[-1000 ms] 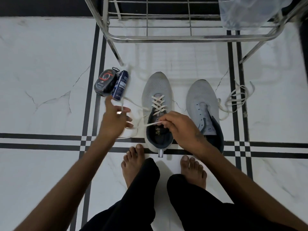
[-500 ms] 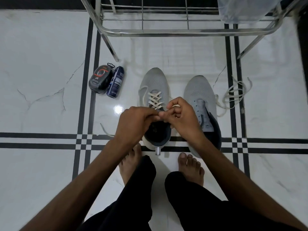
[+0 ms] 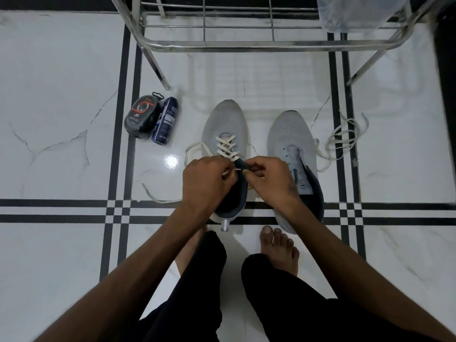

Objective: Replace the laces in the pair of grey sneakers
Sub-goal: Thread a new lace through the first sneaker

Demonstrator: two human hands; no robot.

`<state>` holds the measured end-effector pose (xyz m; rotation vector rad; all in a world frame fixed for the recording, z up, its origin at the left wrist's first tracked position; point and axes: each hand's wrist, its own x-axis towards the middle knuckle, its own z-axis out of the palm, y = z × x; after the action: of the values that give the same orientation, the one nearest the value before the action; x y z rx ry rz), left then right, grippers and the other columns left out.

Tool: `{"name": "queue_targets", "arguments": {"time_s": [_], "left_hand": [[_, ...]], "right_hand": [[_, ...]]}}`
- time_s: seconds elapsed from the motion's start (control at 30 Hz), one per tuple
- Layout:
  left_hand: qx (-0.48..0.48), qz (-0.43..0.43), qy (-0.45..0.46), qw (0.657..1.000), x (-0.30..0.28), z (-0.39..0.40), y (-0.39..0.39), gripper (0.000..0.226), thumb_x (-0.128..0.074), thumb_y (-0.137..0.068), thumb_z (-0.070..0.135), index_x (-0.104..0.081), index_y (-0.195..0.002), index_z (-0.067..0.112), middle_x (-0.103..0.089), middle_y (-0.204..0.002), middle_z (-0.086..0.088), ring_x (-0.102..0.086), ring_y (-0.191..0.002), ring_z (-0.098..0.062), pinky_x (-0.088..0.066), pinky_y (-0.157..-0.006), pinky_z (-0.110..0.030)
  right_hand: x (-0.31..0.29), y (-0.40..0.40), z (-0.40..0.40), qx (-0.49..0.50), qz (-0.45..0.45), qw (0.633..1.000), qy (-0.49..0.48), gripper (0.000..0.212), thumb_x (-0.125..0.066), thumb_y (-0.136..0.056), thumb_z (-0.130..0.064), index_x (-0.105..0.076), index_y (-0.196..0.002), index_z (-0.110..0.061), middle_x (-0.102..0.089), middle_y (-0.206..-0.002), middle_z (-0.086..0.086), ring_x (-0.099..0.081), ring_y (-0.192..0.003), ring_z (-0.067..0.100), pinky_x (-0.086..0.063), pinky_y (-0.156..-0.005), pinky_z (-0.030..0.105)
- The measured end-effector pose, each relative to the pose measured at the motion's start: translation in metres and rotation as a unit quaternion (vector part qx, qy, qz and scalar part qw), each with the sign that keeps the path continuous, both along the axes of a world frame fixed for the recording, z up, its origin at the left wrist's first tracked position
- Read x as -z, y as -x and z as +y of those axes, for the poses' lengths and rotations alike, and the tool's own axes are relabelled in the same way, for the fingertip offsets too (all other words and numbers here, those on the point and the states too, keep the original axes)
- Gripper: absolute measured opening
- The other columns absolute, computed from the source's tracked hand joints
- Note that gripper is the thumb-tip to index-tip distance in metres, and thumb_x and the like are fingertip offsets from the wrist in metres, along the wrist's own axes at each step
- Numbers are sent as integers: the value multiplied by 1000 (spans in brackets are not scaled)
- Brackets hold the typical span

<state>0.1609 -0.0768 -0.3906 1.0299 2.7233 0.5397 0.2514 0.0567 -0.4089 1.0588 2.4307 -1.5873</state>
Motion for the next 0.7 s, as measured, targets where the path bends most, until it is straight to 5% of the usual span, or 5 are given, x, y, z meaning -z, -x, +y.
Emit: {"name": "queue_targets", "arguments": {"time_s": [0.23, 0.7], "left_hand": [[-17, -10, -48, 999, 5, -3, -3, 9, -73, -80, 30, -73, -75, 22, -71, -71, 5, -63, -65, -17, -39, -59, -24], [27, 39, 1, 999, 5, -2, -3, 17, -69, -85, 27, -72, -71, 17, -69, -66, -1, -60, -61, -23, -44, -64, -34]], "right_hand": [[0, 0, 0, 46, 10, 992, 117, 16, -70, -88, -3, -74, -96, -16, -74, -84, 3, -73, -72, 13, -59, -61, 26], [-6, -4, 6, 22, 29, 988, 148, 22, -56, -97, 0, -75, -105, -6, -76, -96, 8, -75, -83, 18, -62, -75, 32]]}}
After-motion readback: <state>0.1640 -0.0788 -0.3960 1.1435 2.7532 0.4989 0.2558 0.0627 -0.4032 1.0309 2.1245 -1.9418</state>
